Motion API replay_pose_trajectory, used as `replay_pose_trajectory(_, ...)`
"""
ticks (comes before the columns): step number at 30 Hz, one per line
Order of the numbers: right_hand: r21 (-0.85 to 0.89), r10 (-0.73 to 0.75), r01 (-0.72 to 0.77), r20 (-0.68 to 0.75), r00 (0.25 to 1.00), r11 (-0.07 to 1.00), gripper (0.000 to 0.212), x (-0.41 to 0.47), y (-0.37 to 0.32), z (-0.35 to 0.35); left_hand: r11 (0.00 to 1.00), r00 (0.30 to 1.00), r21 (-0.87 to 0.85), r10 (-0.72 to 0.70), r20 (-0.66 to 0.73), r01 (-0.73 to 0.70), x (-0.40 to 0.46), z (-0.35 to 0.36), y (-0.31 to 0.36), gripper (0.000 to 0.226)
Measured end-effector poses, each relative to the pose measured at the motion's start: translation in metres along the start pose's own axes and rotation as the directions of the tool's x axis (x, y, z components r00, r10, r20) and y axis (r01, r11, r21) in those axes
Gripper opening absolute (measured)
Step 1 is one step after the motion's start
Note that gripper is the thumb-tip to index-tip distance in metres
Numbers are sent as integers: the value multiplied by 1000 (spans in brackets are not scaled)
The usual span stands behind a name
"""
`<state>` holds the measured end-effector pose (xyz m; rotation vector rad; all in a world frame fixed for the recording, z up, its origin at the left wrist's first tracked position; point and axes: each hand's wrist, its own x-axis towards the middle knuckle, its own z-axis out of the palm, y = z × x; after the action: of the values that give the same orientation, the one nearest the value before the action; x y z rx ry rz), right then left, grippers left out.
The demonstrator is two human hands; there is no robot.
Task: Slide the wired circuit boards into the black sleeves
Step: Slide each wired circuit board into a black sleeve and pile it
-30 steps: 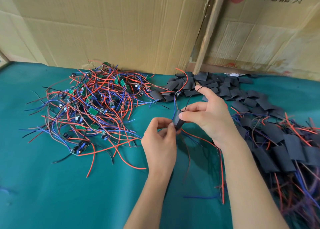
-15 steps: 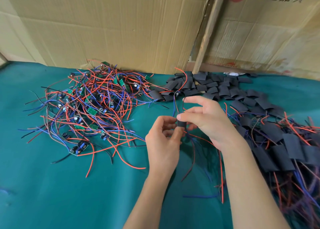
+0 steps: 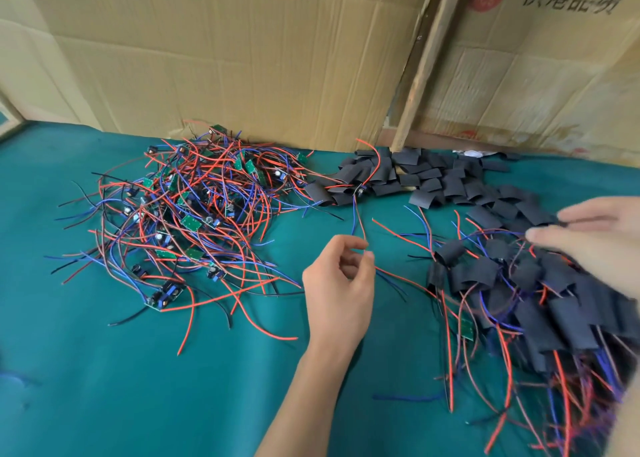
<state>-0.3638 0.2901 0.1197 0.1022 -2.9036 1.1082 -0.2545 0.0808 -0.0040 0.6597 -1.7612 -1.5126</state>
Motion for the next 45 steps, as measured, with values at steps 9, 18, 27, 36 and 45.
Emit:
replay_pose_trajectory(9, -145, -290, 407, 494, 819, 902, 36, -3, -99, 169, 945, 942, 263, 254, -220, -193, 2, -10, 2, 32)
replay_pose_trajectory(18, -23, -267, 287, 299, 916, 958, 40, -12, -85, 152, 976, 965, 200, 135, -223, -90, 4, -10, 0, 23)
replay_pose_trajectory(27, -170, -633, 772, 480, 608, 613, 21, -95, -81, 101, 913, 972, -361, -229, -59, 193, 10, -17, 4, 24)
replay_pose_trajectory(36, -159, -409, 518, 441, 799, 840, 7, 15, -70, 95, 937, 976, -276, -218, 21, 215, 9, -12, 4, 37)
replay_pose_trajectory(45, -357, -285, 341, 201, 937, 869, 27, 102, -41, 151, 990, 991, -65, -122, 60, 126, 3, -11, 7, 23)
